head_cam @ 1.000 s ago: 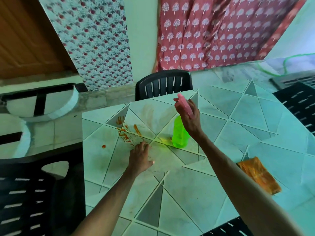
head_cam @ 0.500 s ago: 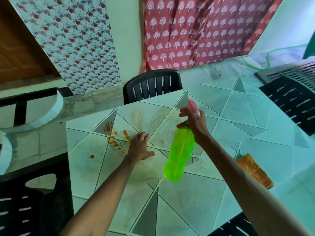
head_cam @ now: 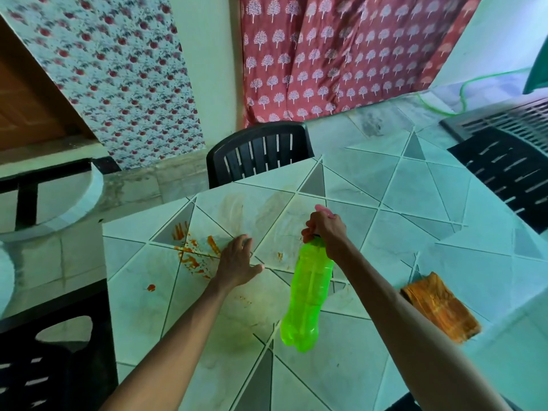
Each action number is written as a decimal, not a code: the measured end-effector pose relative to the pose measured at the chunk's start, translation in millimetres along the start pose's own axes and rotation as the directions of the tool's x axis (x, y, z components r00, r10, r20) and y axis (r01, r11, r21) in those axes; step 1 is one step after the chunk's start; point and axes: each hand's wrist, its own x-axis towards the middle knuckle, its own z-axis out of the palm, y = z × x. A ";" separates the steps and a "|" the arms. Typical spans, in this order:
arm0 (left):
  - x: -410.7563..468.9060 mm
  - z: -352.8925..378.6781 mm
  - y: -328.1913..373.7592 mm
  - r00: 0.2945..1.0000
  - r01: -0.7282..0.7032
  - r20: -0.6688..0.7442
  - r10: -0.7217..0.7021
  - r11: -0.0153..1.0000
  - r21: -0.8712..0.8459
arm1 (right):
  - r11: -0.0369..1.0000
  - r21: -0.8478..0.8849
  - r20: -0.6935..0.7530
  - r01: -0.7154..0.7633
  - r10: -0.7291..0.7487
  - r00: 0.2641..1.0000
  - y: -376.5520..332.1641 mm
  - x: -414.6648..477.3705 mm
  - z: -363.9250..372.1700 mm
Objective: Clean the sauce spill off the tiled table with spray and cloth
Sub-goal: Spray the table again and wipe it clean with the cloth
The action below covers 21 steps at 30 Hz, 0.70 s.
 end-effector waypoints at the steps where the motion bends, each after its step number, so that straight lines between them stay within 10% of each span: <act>1: 1.6 -2.1 -2.2 1.000 0.007 0.004 -0.007 1.000 -0.017 | 1.000 0.006 0.004 0.006 -0.006 1.000 0.4 1.1 3.7; 21: -90.4 -43.5 -150.4 0.931 0.329 -0.152 -0.332 0.943 -0.045 | 0.994 -0.107 0.343 -0.009 0.045 0.938 53.9 -68.4 148.9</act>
